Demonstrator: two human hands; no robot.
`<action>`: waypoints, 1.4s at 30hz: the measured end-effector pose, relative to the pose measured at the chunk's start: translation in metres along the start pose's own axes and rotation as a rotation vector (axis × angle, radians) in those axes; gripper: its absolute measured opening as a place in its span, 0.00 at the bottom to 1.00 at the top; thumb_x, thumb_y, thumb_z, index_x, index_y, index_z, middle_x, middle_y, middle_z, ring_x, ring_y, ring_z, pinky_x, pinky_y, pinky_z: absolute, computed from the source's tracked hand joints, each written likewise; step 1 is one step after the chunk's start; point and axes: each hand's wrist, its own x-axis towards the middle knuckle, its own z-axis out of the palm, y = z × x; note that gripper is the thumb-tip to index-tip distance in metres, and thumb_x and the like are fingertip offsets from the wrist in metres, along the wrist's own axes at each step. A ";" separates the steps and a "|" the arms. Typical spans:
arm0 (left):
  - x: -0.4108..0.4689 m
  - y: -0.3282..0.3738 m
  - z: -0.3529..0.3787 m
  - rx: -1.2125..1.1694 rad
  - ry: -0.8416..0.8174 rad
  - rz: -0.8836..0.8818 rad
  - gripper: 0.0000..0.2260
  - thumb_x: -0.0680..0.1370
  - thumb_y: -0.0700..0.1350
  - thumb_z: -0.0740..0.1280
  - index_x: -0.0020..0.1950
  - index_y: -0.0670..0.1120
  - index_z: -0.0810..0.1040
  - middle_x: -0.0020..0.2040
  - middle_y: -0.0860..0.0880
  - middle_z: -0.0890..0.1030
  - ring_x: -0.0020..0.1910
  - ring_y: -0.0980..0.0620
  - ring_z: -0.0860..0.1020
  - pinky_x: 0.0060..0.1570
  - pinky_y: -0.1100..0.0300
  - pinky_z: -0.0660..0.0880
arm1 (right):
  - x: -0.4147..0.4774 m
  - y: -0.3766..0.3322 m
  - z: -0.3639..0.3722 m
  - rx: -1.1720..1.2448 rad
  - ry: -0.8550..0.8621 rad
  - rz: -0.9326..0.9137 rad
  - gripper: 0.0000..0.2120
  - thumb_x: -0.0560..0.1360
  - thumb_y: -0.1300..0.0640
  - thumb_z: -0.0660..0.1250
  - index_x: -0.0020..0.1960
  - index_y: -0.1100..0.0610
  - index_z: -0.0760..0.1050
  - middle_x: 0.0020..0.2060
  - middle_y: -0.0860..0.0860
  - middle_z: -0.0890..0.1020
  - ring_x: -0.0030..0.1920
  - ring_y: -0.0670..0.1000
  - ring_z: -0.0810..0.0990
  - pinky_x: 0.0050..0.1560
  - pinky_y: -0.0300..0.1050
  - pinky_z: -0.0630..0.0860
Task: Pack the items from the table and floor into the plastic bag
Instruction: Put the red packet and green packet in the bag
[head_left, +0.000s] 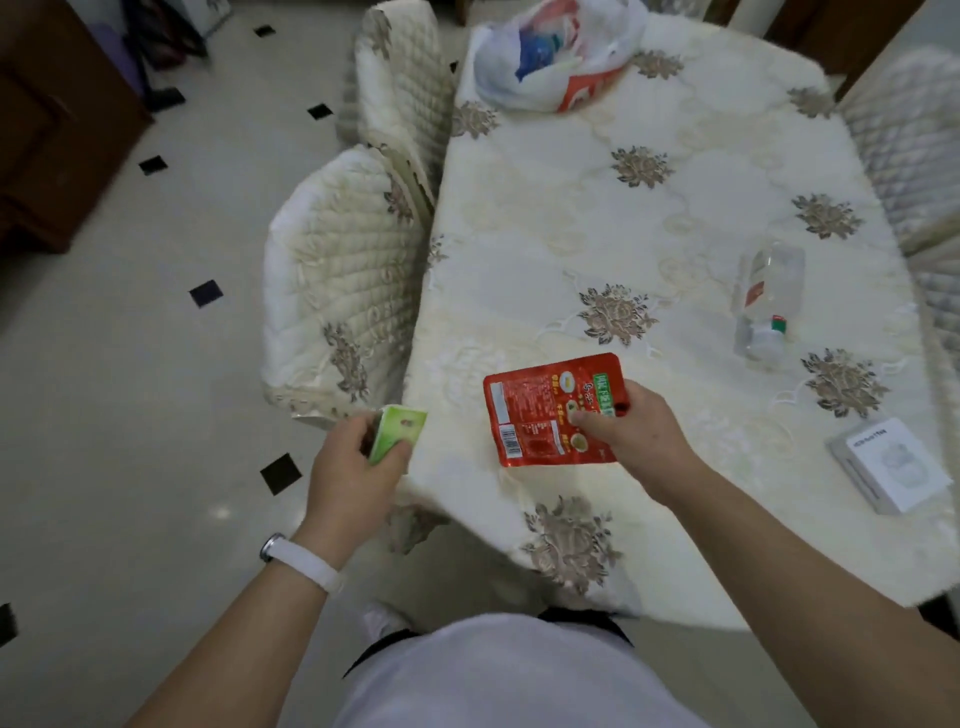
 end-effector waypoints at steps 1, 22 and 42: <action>0.001 -0.005 -0.017 -0.018 0.016 0.021 0.08 0.75 0.43 0.72 0.48 0.55 0.76 0.47 0.48 0.81 0.44 0.50 0.79 0.39 0.58 0.74 | -0.008 -0.010 0.017 -0.001 0.011 -0.020 0.11 0.72 0.59 0.75 0.51 0.50 0.78 0.44 0.48 0.86 0.43 0.49 0.86 0.49 0.52 0.82; -0.023 -0.110 -0.290 -0.322 0.473 -0.042 0.08 0.76 0.41 0.71 0.53 0.49 0.78 0.47 0.51 0.82 0.46 0.53 0.80 0.45 0.58 0.78 | -0.057 -0.186 0.334 -0.056 -0.433 -0.286 0.11 0.73 0.58 0.74 0.54 0.52 0.77 0.44 0.49 0.86 0.43 0.50 0.86 0.47 0.52 0.82; 0.206 -0.155 -0.473 -0.384 0.585 -0.173 0.09 0.77 0.36 0.69 0.49 0.51 0.78 0.45 0.52 0.83 0.39 0.62 0.80 0.38 0.69 0.74 | 0.133 -0.343 0.564 0.039 -0.567 -0.266 0.11 0.72 0.63 0.73 0.50 0.51 0.78 0.44 0.50 0.86 0.43 0.51 0.86 0.49 0.53 0.82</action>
